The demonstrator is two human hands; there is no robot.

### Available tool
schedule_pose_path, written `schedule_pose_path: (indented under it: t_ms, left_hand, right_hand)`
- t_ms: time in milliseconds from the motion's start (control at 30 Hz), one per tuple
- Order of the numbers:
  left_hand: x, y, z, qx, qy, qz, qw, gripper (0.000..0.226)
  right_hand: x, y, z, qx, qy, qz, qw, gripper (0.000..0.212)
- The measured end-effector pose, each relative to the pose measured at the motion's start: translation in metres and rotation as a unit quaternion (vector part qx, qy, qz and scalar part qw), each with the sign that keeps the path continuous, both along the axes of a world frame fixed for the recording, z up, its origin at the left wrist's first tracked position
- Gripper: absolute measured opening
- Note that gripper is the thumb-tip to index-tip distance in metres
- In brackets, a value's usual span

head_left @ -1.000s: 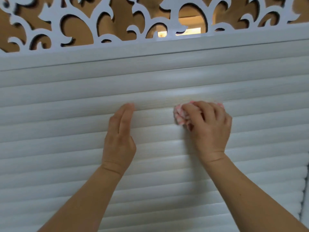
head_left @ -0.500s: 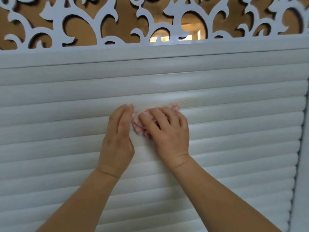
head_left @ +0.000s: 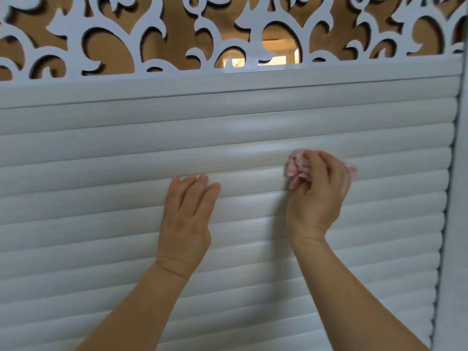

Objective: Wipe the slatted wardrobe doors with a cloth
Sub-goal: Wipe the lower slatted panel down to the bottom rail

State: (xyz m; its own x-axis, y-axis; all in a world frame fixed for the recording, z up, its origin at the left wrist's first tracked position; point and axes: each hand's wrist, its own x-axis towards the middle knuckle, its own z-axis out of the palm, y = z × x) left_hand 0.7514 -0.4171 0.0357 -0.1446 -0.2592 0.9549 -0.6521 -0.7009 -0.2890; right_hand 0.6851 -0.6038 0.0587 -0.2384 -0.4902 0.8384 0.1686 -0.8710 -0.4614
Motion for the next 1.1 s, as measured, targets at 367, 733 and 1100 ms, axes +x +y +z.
schedule_pose_path:
  t_ms: [367,733,1100]
  left_hand:
    - [0.001,0.009,0.003,0.033,-0.005,0.0,0.999,0.046]
    - [0.002,0.009,0.001,0.022,0.0,-0.016,1.0,0.045]
    - [-0.003,0.007,0.0,0.008,-0.002,0.016,1.0,0.042]
  right_hand:
    - [0.016,0.003,-0.009,-0.321,0.152,-0.041,0.934,0.05]
    - [0.019,0.036,0.013,-0.115,0.121,-0.054,0.985,0.046]
    - [0.01,0.004,0.019,-0.251,0.127,-0.053,0.958,0.034]
